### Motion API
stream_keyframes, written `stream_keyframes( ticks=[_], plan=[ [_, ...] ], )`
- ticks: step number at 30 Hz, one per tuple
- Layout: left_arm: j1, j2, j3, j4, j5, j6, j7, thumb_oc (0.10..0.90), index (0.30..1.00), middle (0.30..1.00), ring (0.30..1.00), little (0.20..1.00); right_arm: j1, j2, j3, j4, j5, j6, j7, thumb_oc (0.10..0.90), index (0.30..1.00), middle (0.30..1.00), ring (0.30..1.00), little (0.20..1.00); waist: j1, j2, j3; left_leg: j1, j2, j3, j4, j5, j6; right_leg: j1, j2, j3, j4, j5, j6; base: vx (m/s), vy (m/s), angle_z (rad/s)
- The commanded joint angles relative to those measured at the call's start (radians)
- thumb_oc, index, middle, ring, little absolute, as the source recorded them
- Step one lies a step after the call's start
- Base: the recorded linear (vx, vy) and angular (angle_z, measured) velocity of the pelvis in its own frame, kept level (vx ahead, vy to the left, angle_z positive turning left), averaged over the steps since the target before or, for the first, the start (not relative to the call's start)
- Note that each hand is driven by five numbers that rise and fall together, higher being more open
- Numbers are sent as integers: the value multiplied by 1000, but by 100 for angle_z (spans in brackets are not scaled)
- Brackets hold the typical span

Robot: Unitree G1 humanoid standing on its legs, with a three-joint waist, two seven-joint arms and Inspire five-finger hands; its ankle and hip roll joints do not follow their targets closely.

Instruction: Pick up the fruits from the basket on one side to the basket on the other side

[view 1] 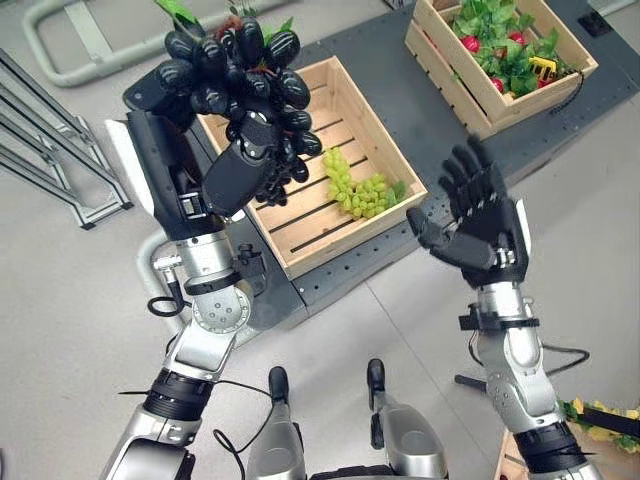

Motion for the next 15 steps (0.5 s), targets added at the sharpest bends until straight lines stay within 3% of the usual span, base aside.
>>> stream_keyframes(
  ticks=[1,8,15],
  plan=[
    [28,-56,-34,-22,-110,-61,-112,400,300,300,300,300,12,-47,18,-58,-48,-21,59,800,900,900,900,900,11,37,-297,-7,11,-17,1,-37,12,-7,-35,-14,0,-1,-15,62,-20,-1],
    [50,-62,-69,-42,-259,93,-316,400,300,300,300,300,-98,-52,79,-78,-65,73,98,800,900,900,900,900,47,39,-350,35,19,-22,1,-57,10,33,-39,-22,0,-19,-17,56,-30,1],
    [68,-30,-100,-58,-245,118,-368,400,300,300,300,300,-111,-64,124,-46,4,113,118,800,900,900,900,900,61,43,-376,52,23,-25,1,-68,10,48,-47,-33,0,-23,-11,27,-10,5]
  ],
)
